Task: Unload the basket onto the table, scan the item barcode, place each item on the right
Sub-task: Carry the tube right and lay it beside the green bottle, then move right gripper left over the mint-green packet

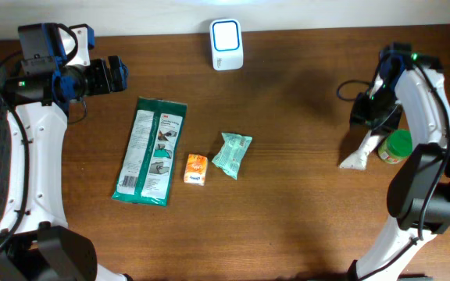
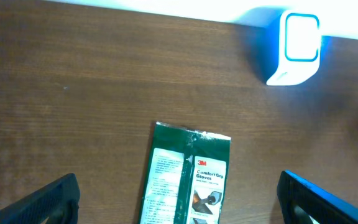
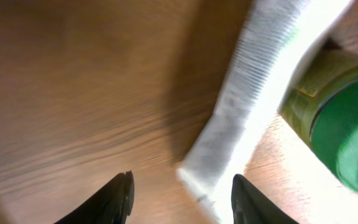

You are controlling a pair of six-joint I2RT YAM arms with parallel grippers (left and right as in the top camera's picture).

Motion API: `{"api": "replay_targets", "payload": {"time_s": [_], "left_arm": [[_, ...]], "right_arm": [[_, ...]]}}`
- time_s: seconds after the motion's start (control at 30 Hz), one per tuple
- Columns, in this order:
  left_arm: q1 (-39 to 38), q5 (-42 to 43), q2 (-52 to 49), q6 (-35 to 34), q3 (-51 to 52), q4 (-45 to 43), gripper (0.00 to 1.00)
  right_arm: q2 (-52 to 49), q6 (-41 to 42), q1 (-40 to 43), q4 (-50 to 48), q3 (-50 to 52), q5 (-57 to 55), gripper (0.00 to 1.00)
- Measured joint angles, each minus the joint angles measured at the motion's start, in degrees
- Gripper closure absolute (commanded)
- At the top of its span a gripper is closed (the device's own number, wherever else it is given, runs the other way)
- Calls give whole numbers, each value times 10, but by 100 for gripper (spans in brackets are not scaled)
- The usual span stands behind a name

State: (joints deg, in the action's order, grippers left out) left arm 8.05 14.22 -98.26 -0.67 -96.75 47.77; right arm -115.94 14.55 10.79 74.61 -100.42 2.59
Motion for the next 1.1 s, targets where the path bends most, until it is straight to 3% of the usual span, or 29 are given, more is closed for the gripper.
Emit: {"api": "replay_targets", "payload": {"time_s": [0.27, 0.57, 0.8, 1.1], "left_arm": [[0, 0, 0, 0, 0, 0, 1], [0, 0, 0, 0, 0, 0, 1], [0, 0, 0, 0, 0, 0, 1], [0, 0, 0, 0, 0, 0, 1]], "right_arm": [[3, -9, -70, 27, -56, 66, 54], [3, 27, -245, -148, -30, 147, 95], [0, 93, -358, -299, 34, 157, 96], [-70, 110, -440, -314, 40, 160, 96]]}}
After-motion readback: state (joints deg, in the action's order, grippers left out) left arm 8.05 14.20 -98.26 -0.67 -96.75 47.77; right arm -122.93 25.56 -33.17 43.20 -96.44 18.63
